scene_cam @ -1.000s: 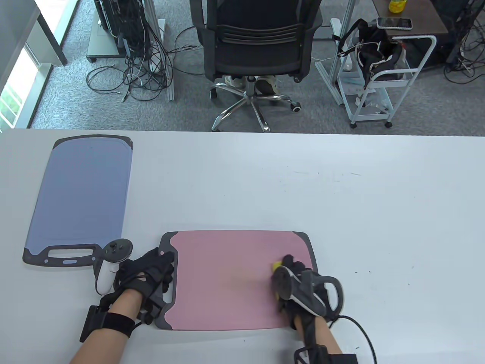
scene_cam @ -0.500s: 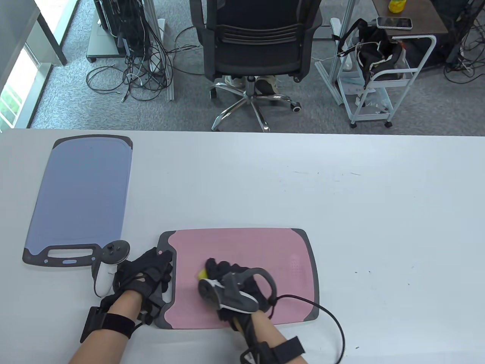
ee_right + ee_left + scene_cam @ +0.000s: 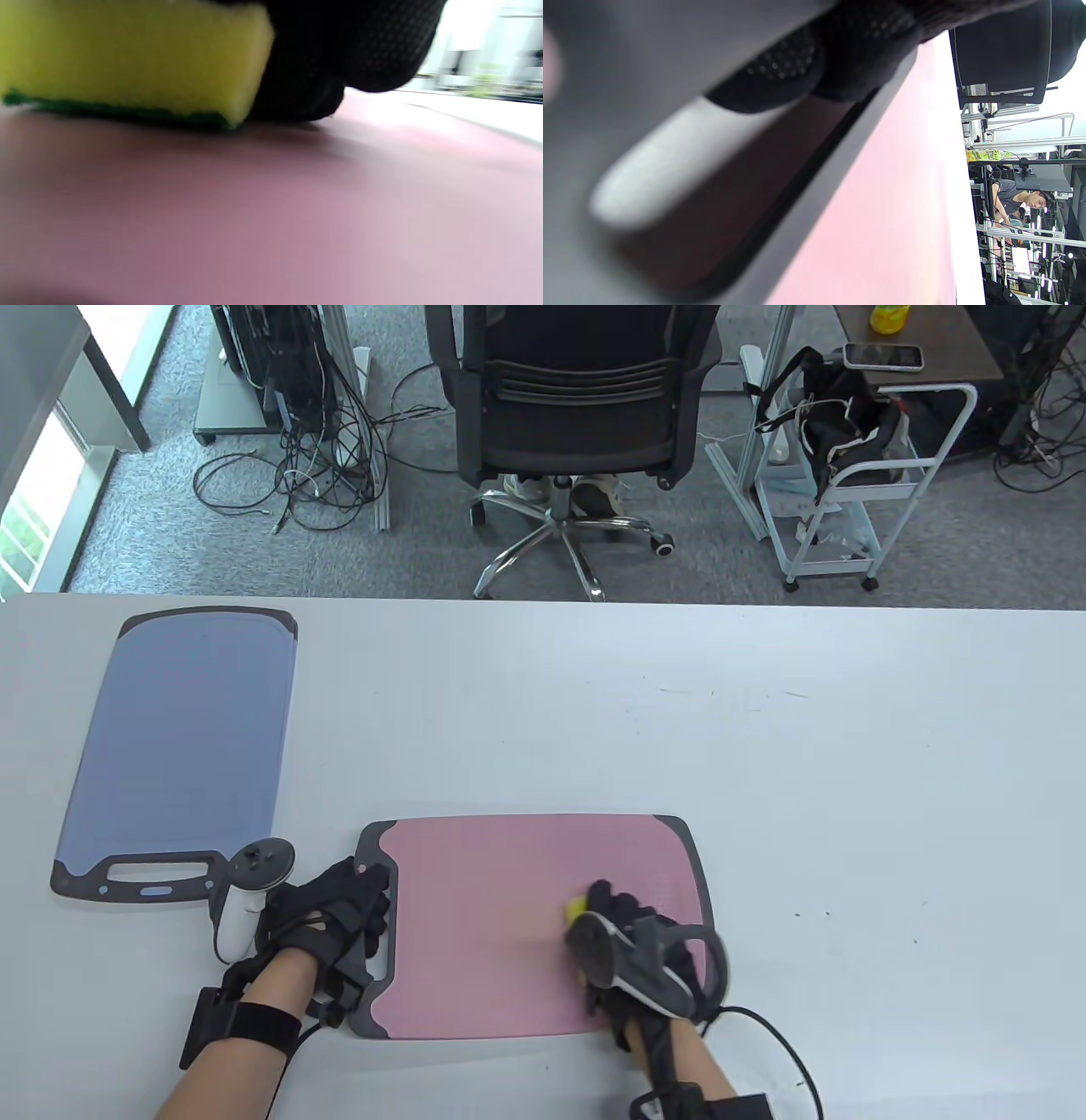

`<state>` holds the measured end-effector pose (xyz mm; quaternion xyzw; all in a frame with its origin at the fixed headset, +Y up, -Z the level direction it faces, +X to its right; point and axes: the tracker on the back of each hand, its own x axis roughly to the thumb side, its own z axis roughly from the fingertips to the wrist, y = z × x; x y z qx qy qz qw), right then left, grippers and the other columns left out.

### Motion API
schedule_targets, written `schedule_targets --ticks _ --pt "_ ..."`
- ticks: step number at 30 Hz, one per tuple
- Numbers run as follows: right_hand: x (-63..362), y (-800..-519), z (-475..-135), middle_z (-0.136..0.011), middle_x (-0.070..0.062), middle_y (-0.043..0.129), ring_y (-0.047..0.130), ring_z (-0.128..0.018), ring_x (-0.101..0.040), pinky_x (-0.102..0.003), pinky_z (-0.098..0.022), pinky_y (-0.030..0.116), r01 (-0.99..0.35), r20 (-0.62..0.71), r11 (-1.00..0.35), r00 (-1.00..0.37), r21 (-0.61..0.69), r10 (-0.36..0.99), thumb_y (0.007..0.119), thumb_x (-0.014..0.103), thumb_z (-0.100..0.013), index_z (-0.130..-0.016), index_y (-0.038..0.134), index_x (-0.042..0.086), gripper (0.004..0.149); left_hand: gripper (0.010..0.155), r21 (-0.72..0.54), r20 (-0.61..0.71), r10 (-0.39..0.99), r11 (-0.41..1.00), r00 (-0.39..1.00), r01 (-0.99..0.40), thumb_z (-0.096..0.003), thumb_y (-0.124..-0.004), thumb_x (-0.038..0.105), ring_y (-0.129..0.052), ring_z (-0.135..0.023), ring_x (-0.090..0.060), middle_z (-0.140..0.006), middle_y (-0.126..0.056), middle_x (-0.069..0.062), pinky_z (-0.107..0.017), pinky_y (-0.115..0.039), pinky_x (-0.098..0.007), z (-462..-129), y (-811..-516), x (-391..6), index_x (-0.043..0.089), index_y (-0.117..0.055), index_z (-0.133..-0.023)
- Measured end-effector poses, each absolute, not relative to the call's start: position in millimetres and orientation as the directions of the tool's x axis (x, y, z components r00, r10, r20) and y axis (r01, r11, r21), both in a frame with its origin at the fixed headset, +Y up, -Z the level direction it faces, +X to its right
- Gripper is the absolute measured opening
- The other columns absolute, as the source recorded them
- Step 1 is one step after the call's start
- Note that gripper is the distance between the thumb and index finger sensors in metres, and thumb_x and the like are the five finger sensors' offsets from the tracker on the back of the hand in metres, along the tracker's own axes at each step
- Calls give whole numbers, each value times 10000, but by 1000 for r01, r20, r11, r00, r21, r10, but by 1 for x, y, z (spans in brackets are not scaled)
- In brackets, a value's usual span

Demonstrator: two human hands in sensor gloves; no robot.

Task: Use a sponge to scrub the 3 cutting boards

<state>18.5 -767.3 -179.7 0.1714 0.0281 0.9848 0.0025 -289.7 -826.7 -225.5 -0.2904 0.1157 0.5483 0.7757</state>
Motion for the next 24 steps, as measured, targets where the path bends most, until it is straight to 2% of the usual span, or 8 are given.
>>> schedule_targets --ticks 3,5,8,11,14,19,21,24 --pt "-71 -762 -164 -782 -109 827 921 -529 -190 -394 -426 818 20 580 -1000 -815 15 -8 727 555 -493 -1026 676 139 678 513 -324 -498 784 229 371 -918 -626 -717 528 -1046 -367 34 -655 -930 92 -309 -1003 -247 -225 -826 -290 139 -681 -958" --pt "-102 -760 -156 -785 -101 829 922 -531 -188 -392 -428 819 18 657 -1000 -754 2 -12 727 564 -488 -1027 677 154 679 517 -323 -497 784 230 372 -918 -622 -717 530 -1047 -367 34 -656 -930 92 -309 -1003 -247 -226 -827 -290 138 -682 -958" --pt "-104 -759 -159 -783 -72 831 923 -532 -164 -377 -427 824 43 651 -999 -758 -6 -36 711 587 -487 -1027 675 181 675 522 -325 -497 786 224 368 -919 -620 -717 528 -1047 -372 29 -660 -929 89 -316 -1002 -251 -226 -827 -290 135 -678 -961" --pt "-59 -760 -169 -794 -85 834 927 -536 -189 -394 -424 821 47 553 -999 -833 22 -27 728 571 -483 -1031 676 181 675 524 -326 -496 787 223 366 -919 -619 -718 525 -1048 -374 25 -662 -929 85 -317 -1002 -254 -226 -827 -290 131 -677 -962" --pt "20 -766 -176 -797 -70 835 929 -533 -181 -387 -422 824 73 385 -997 -921 25 -58 710 585 -484 -1035 669 200 674 527 -326 -493 789 224 368 -918 -619 -716 525 -1048 -378 24 -665 -927 83 -322 -1000 -254 -225 -827 -290 129 -674 -965" --pt "164 -775 -171 -784 -106 840 930 -525 -210 -412 -414 815 36 -51 -994 -998 103 -41 737 557 -488 -1028 691 163 670 530 -317 -487 785 250 384 -915 -618 -713 532 -1047 -371 33 -659 -930 88 -314 -999 -246 -223 -826 -289 131 -678 -963" --pt "183 -776 -167 -782 -118 846 933 -517 -216 -414 -407 816 14 -121 -995 -992 94 -25 741 550 -491 -1026 694 145 672 527 -318 -488 784 248 383 -915 -619 -714 531 -1047 -372 30 -659 -930 88 -315 -999 -246 -223 -826 -289 132 -679 -961" --pt "152 -774 -170 -773 -133 847 933 -515 -216 -415 -409 816 41 -24 -995 -999 93 -43 749 537 -491 -1017 701 117 675 524 -325 -493 782 242 382 -914 -618 -715 535 -1051 -367 33 -655 -936 91 -307 -1003 -246 -225 -827 -289 135 -684 -956"
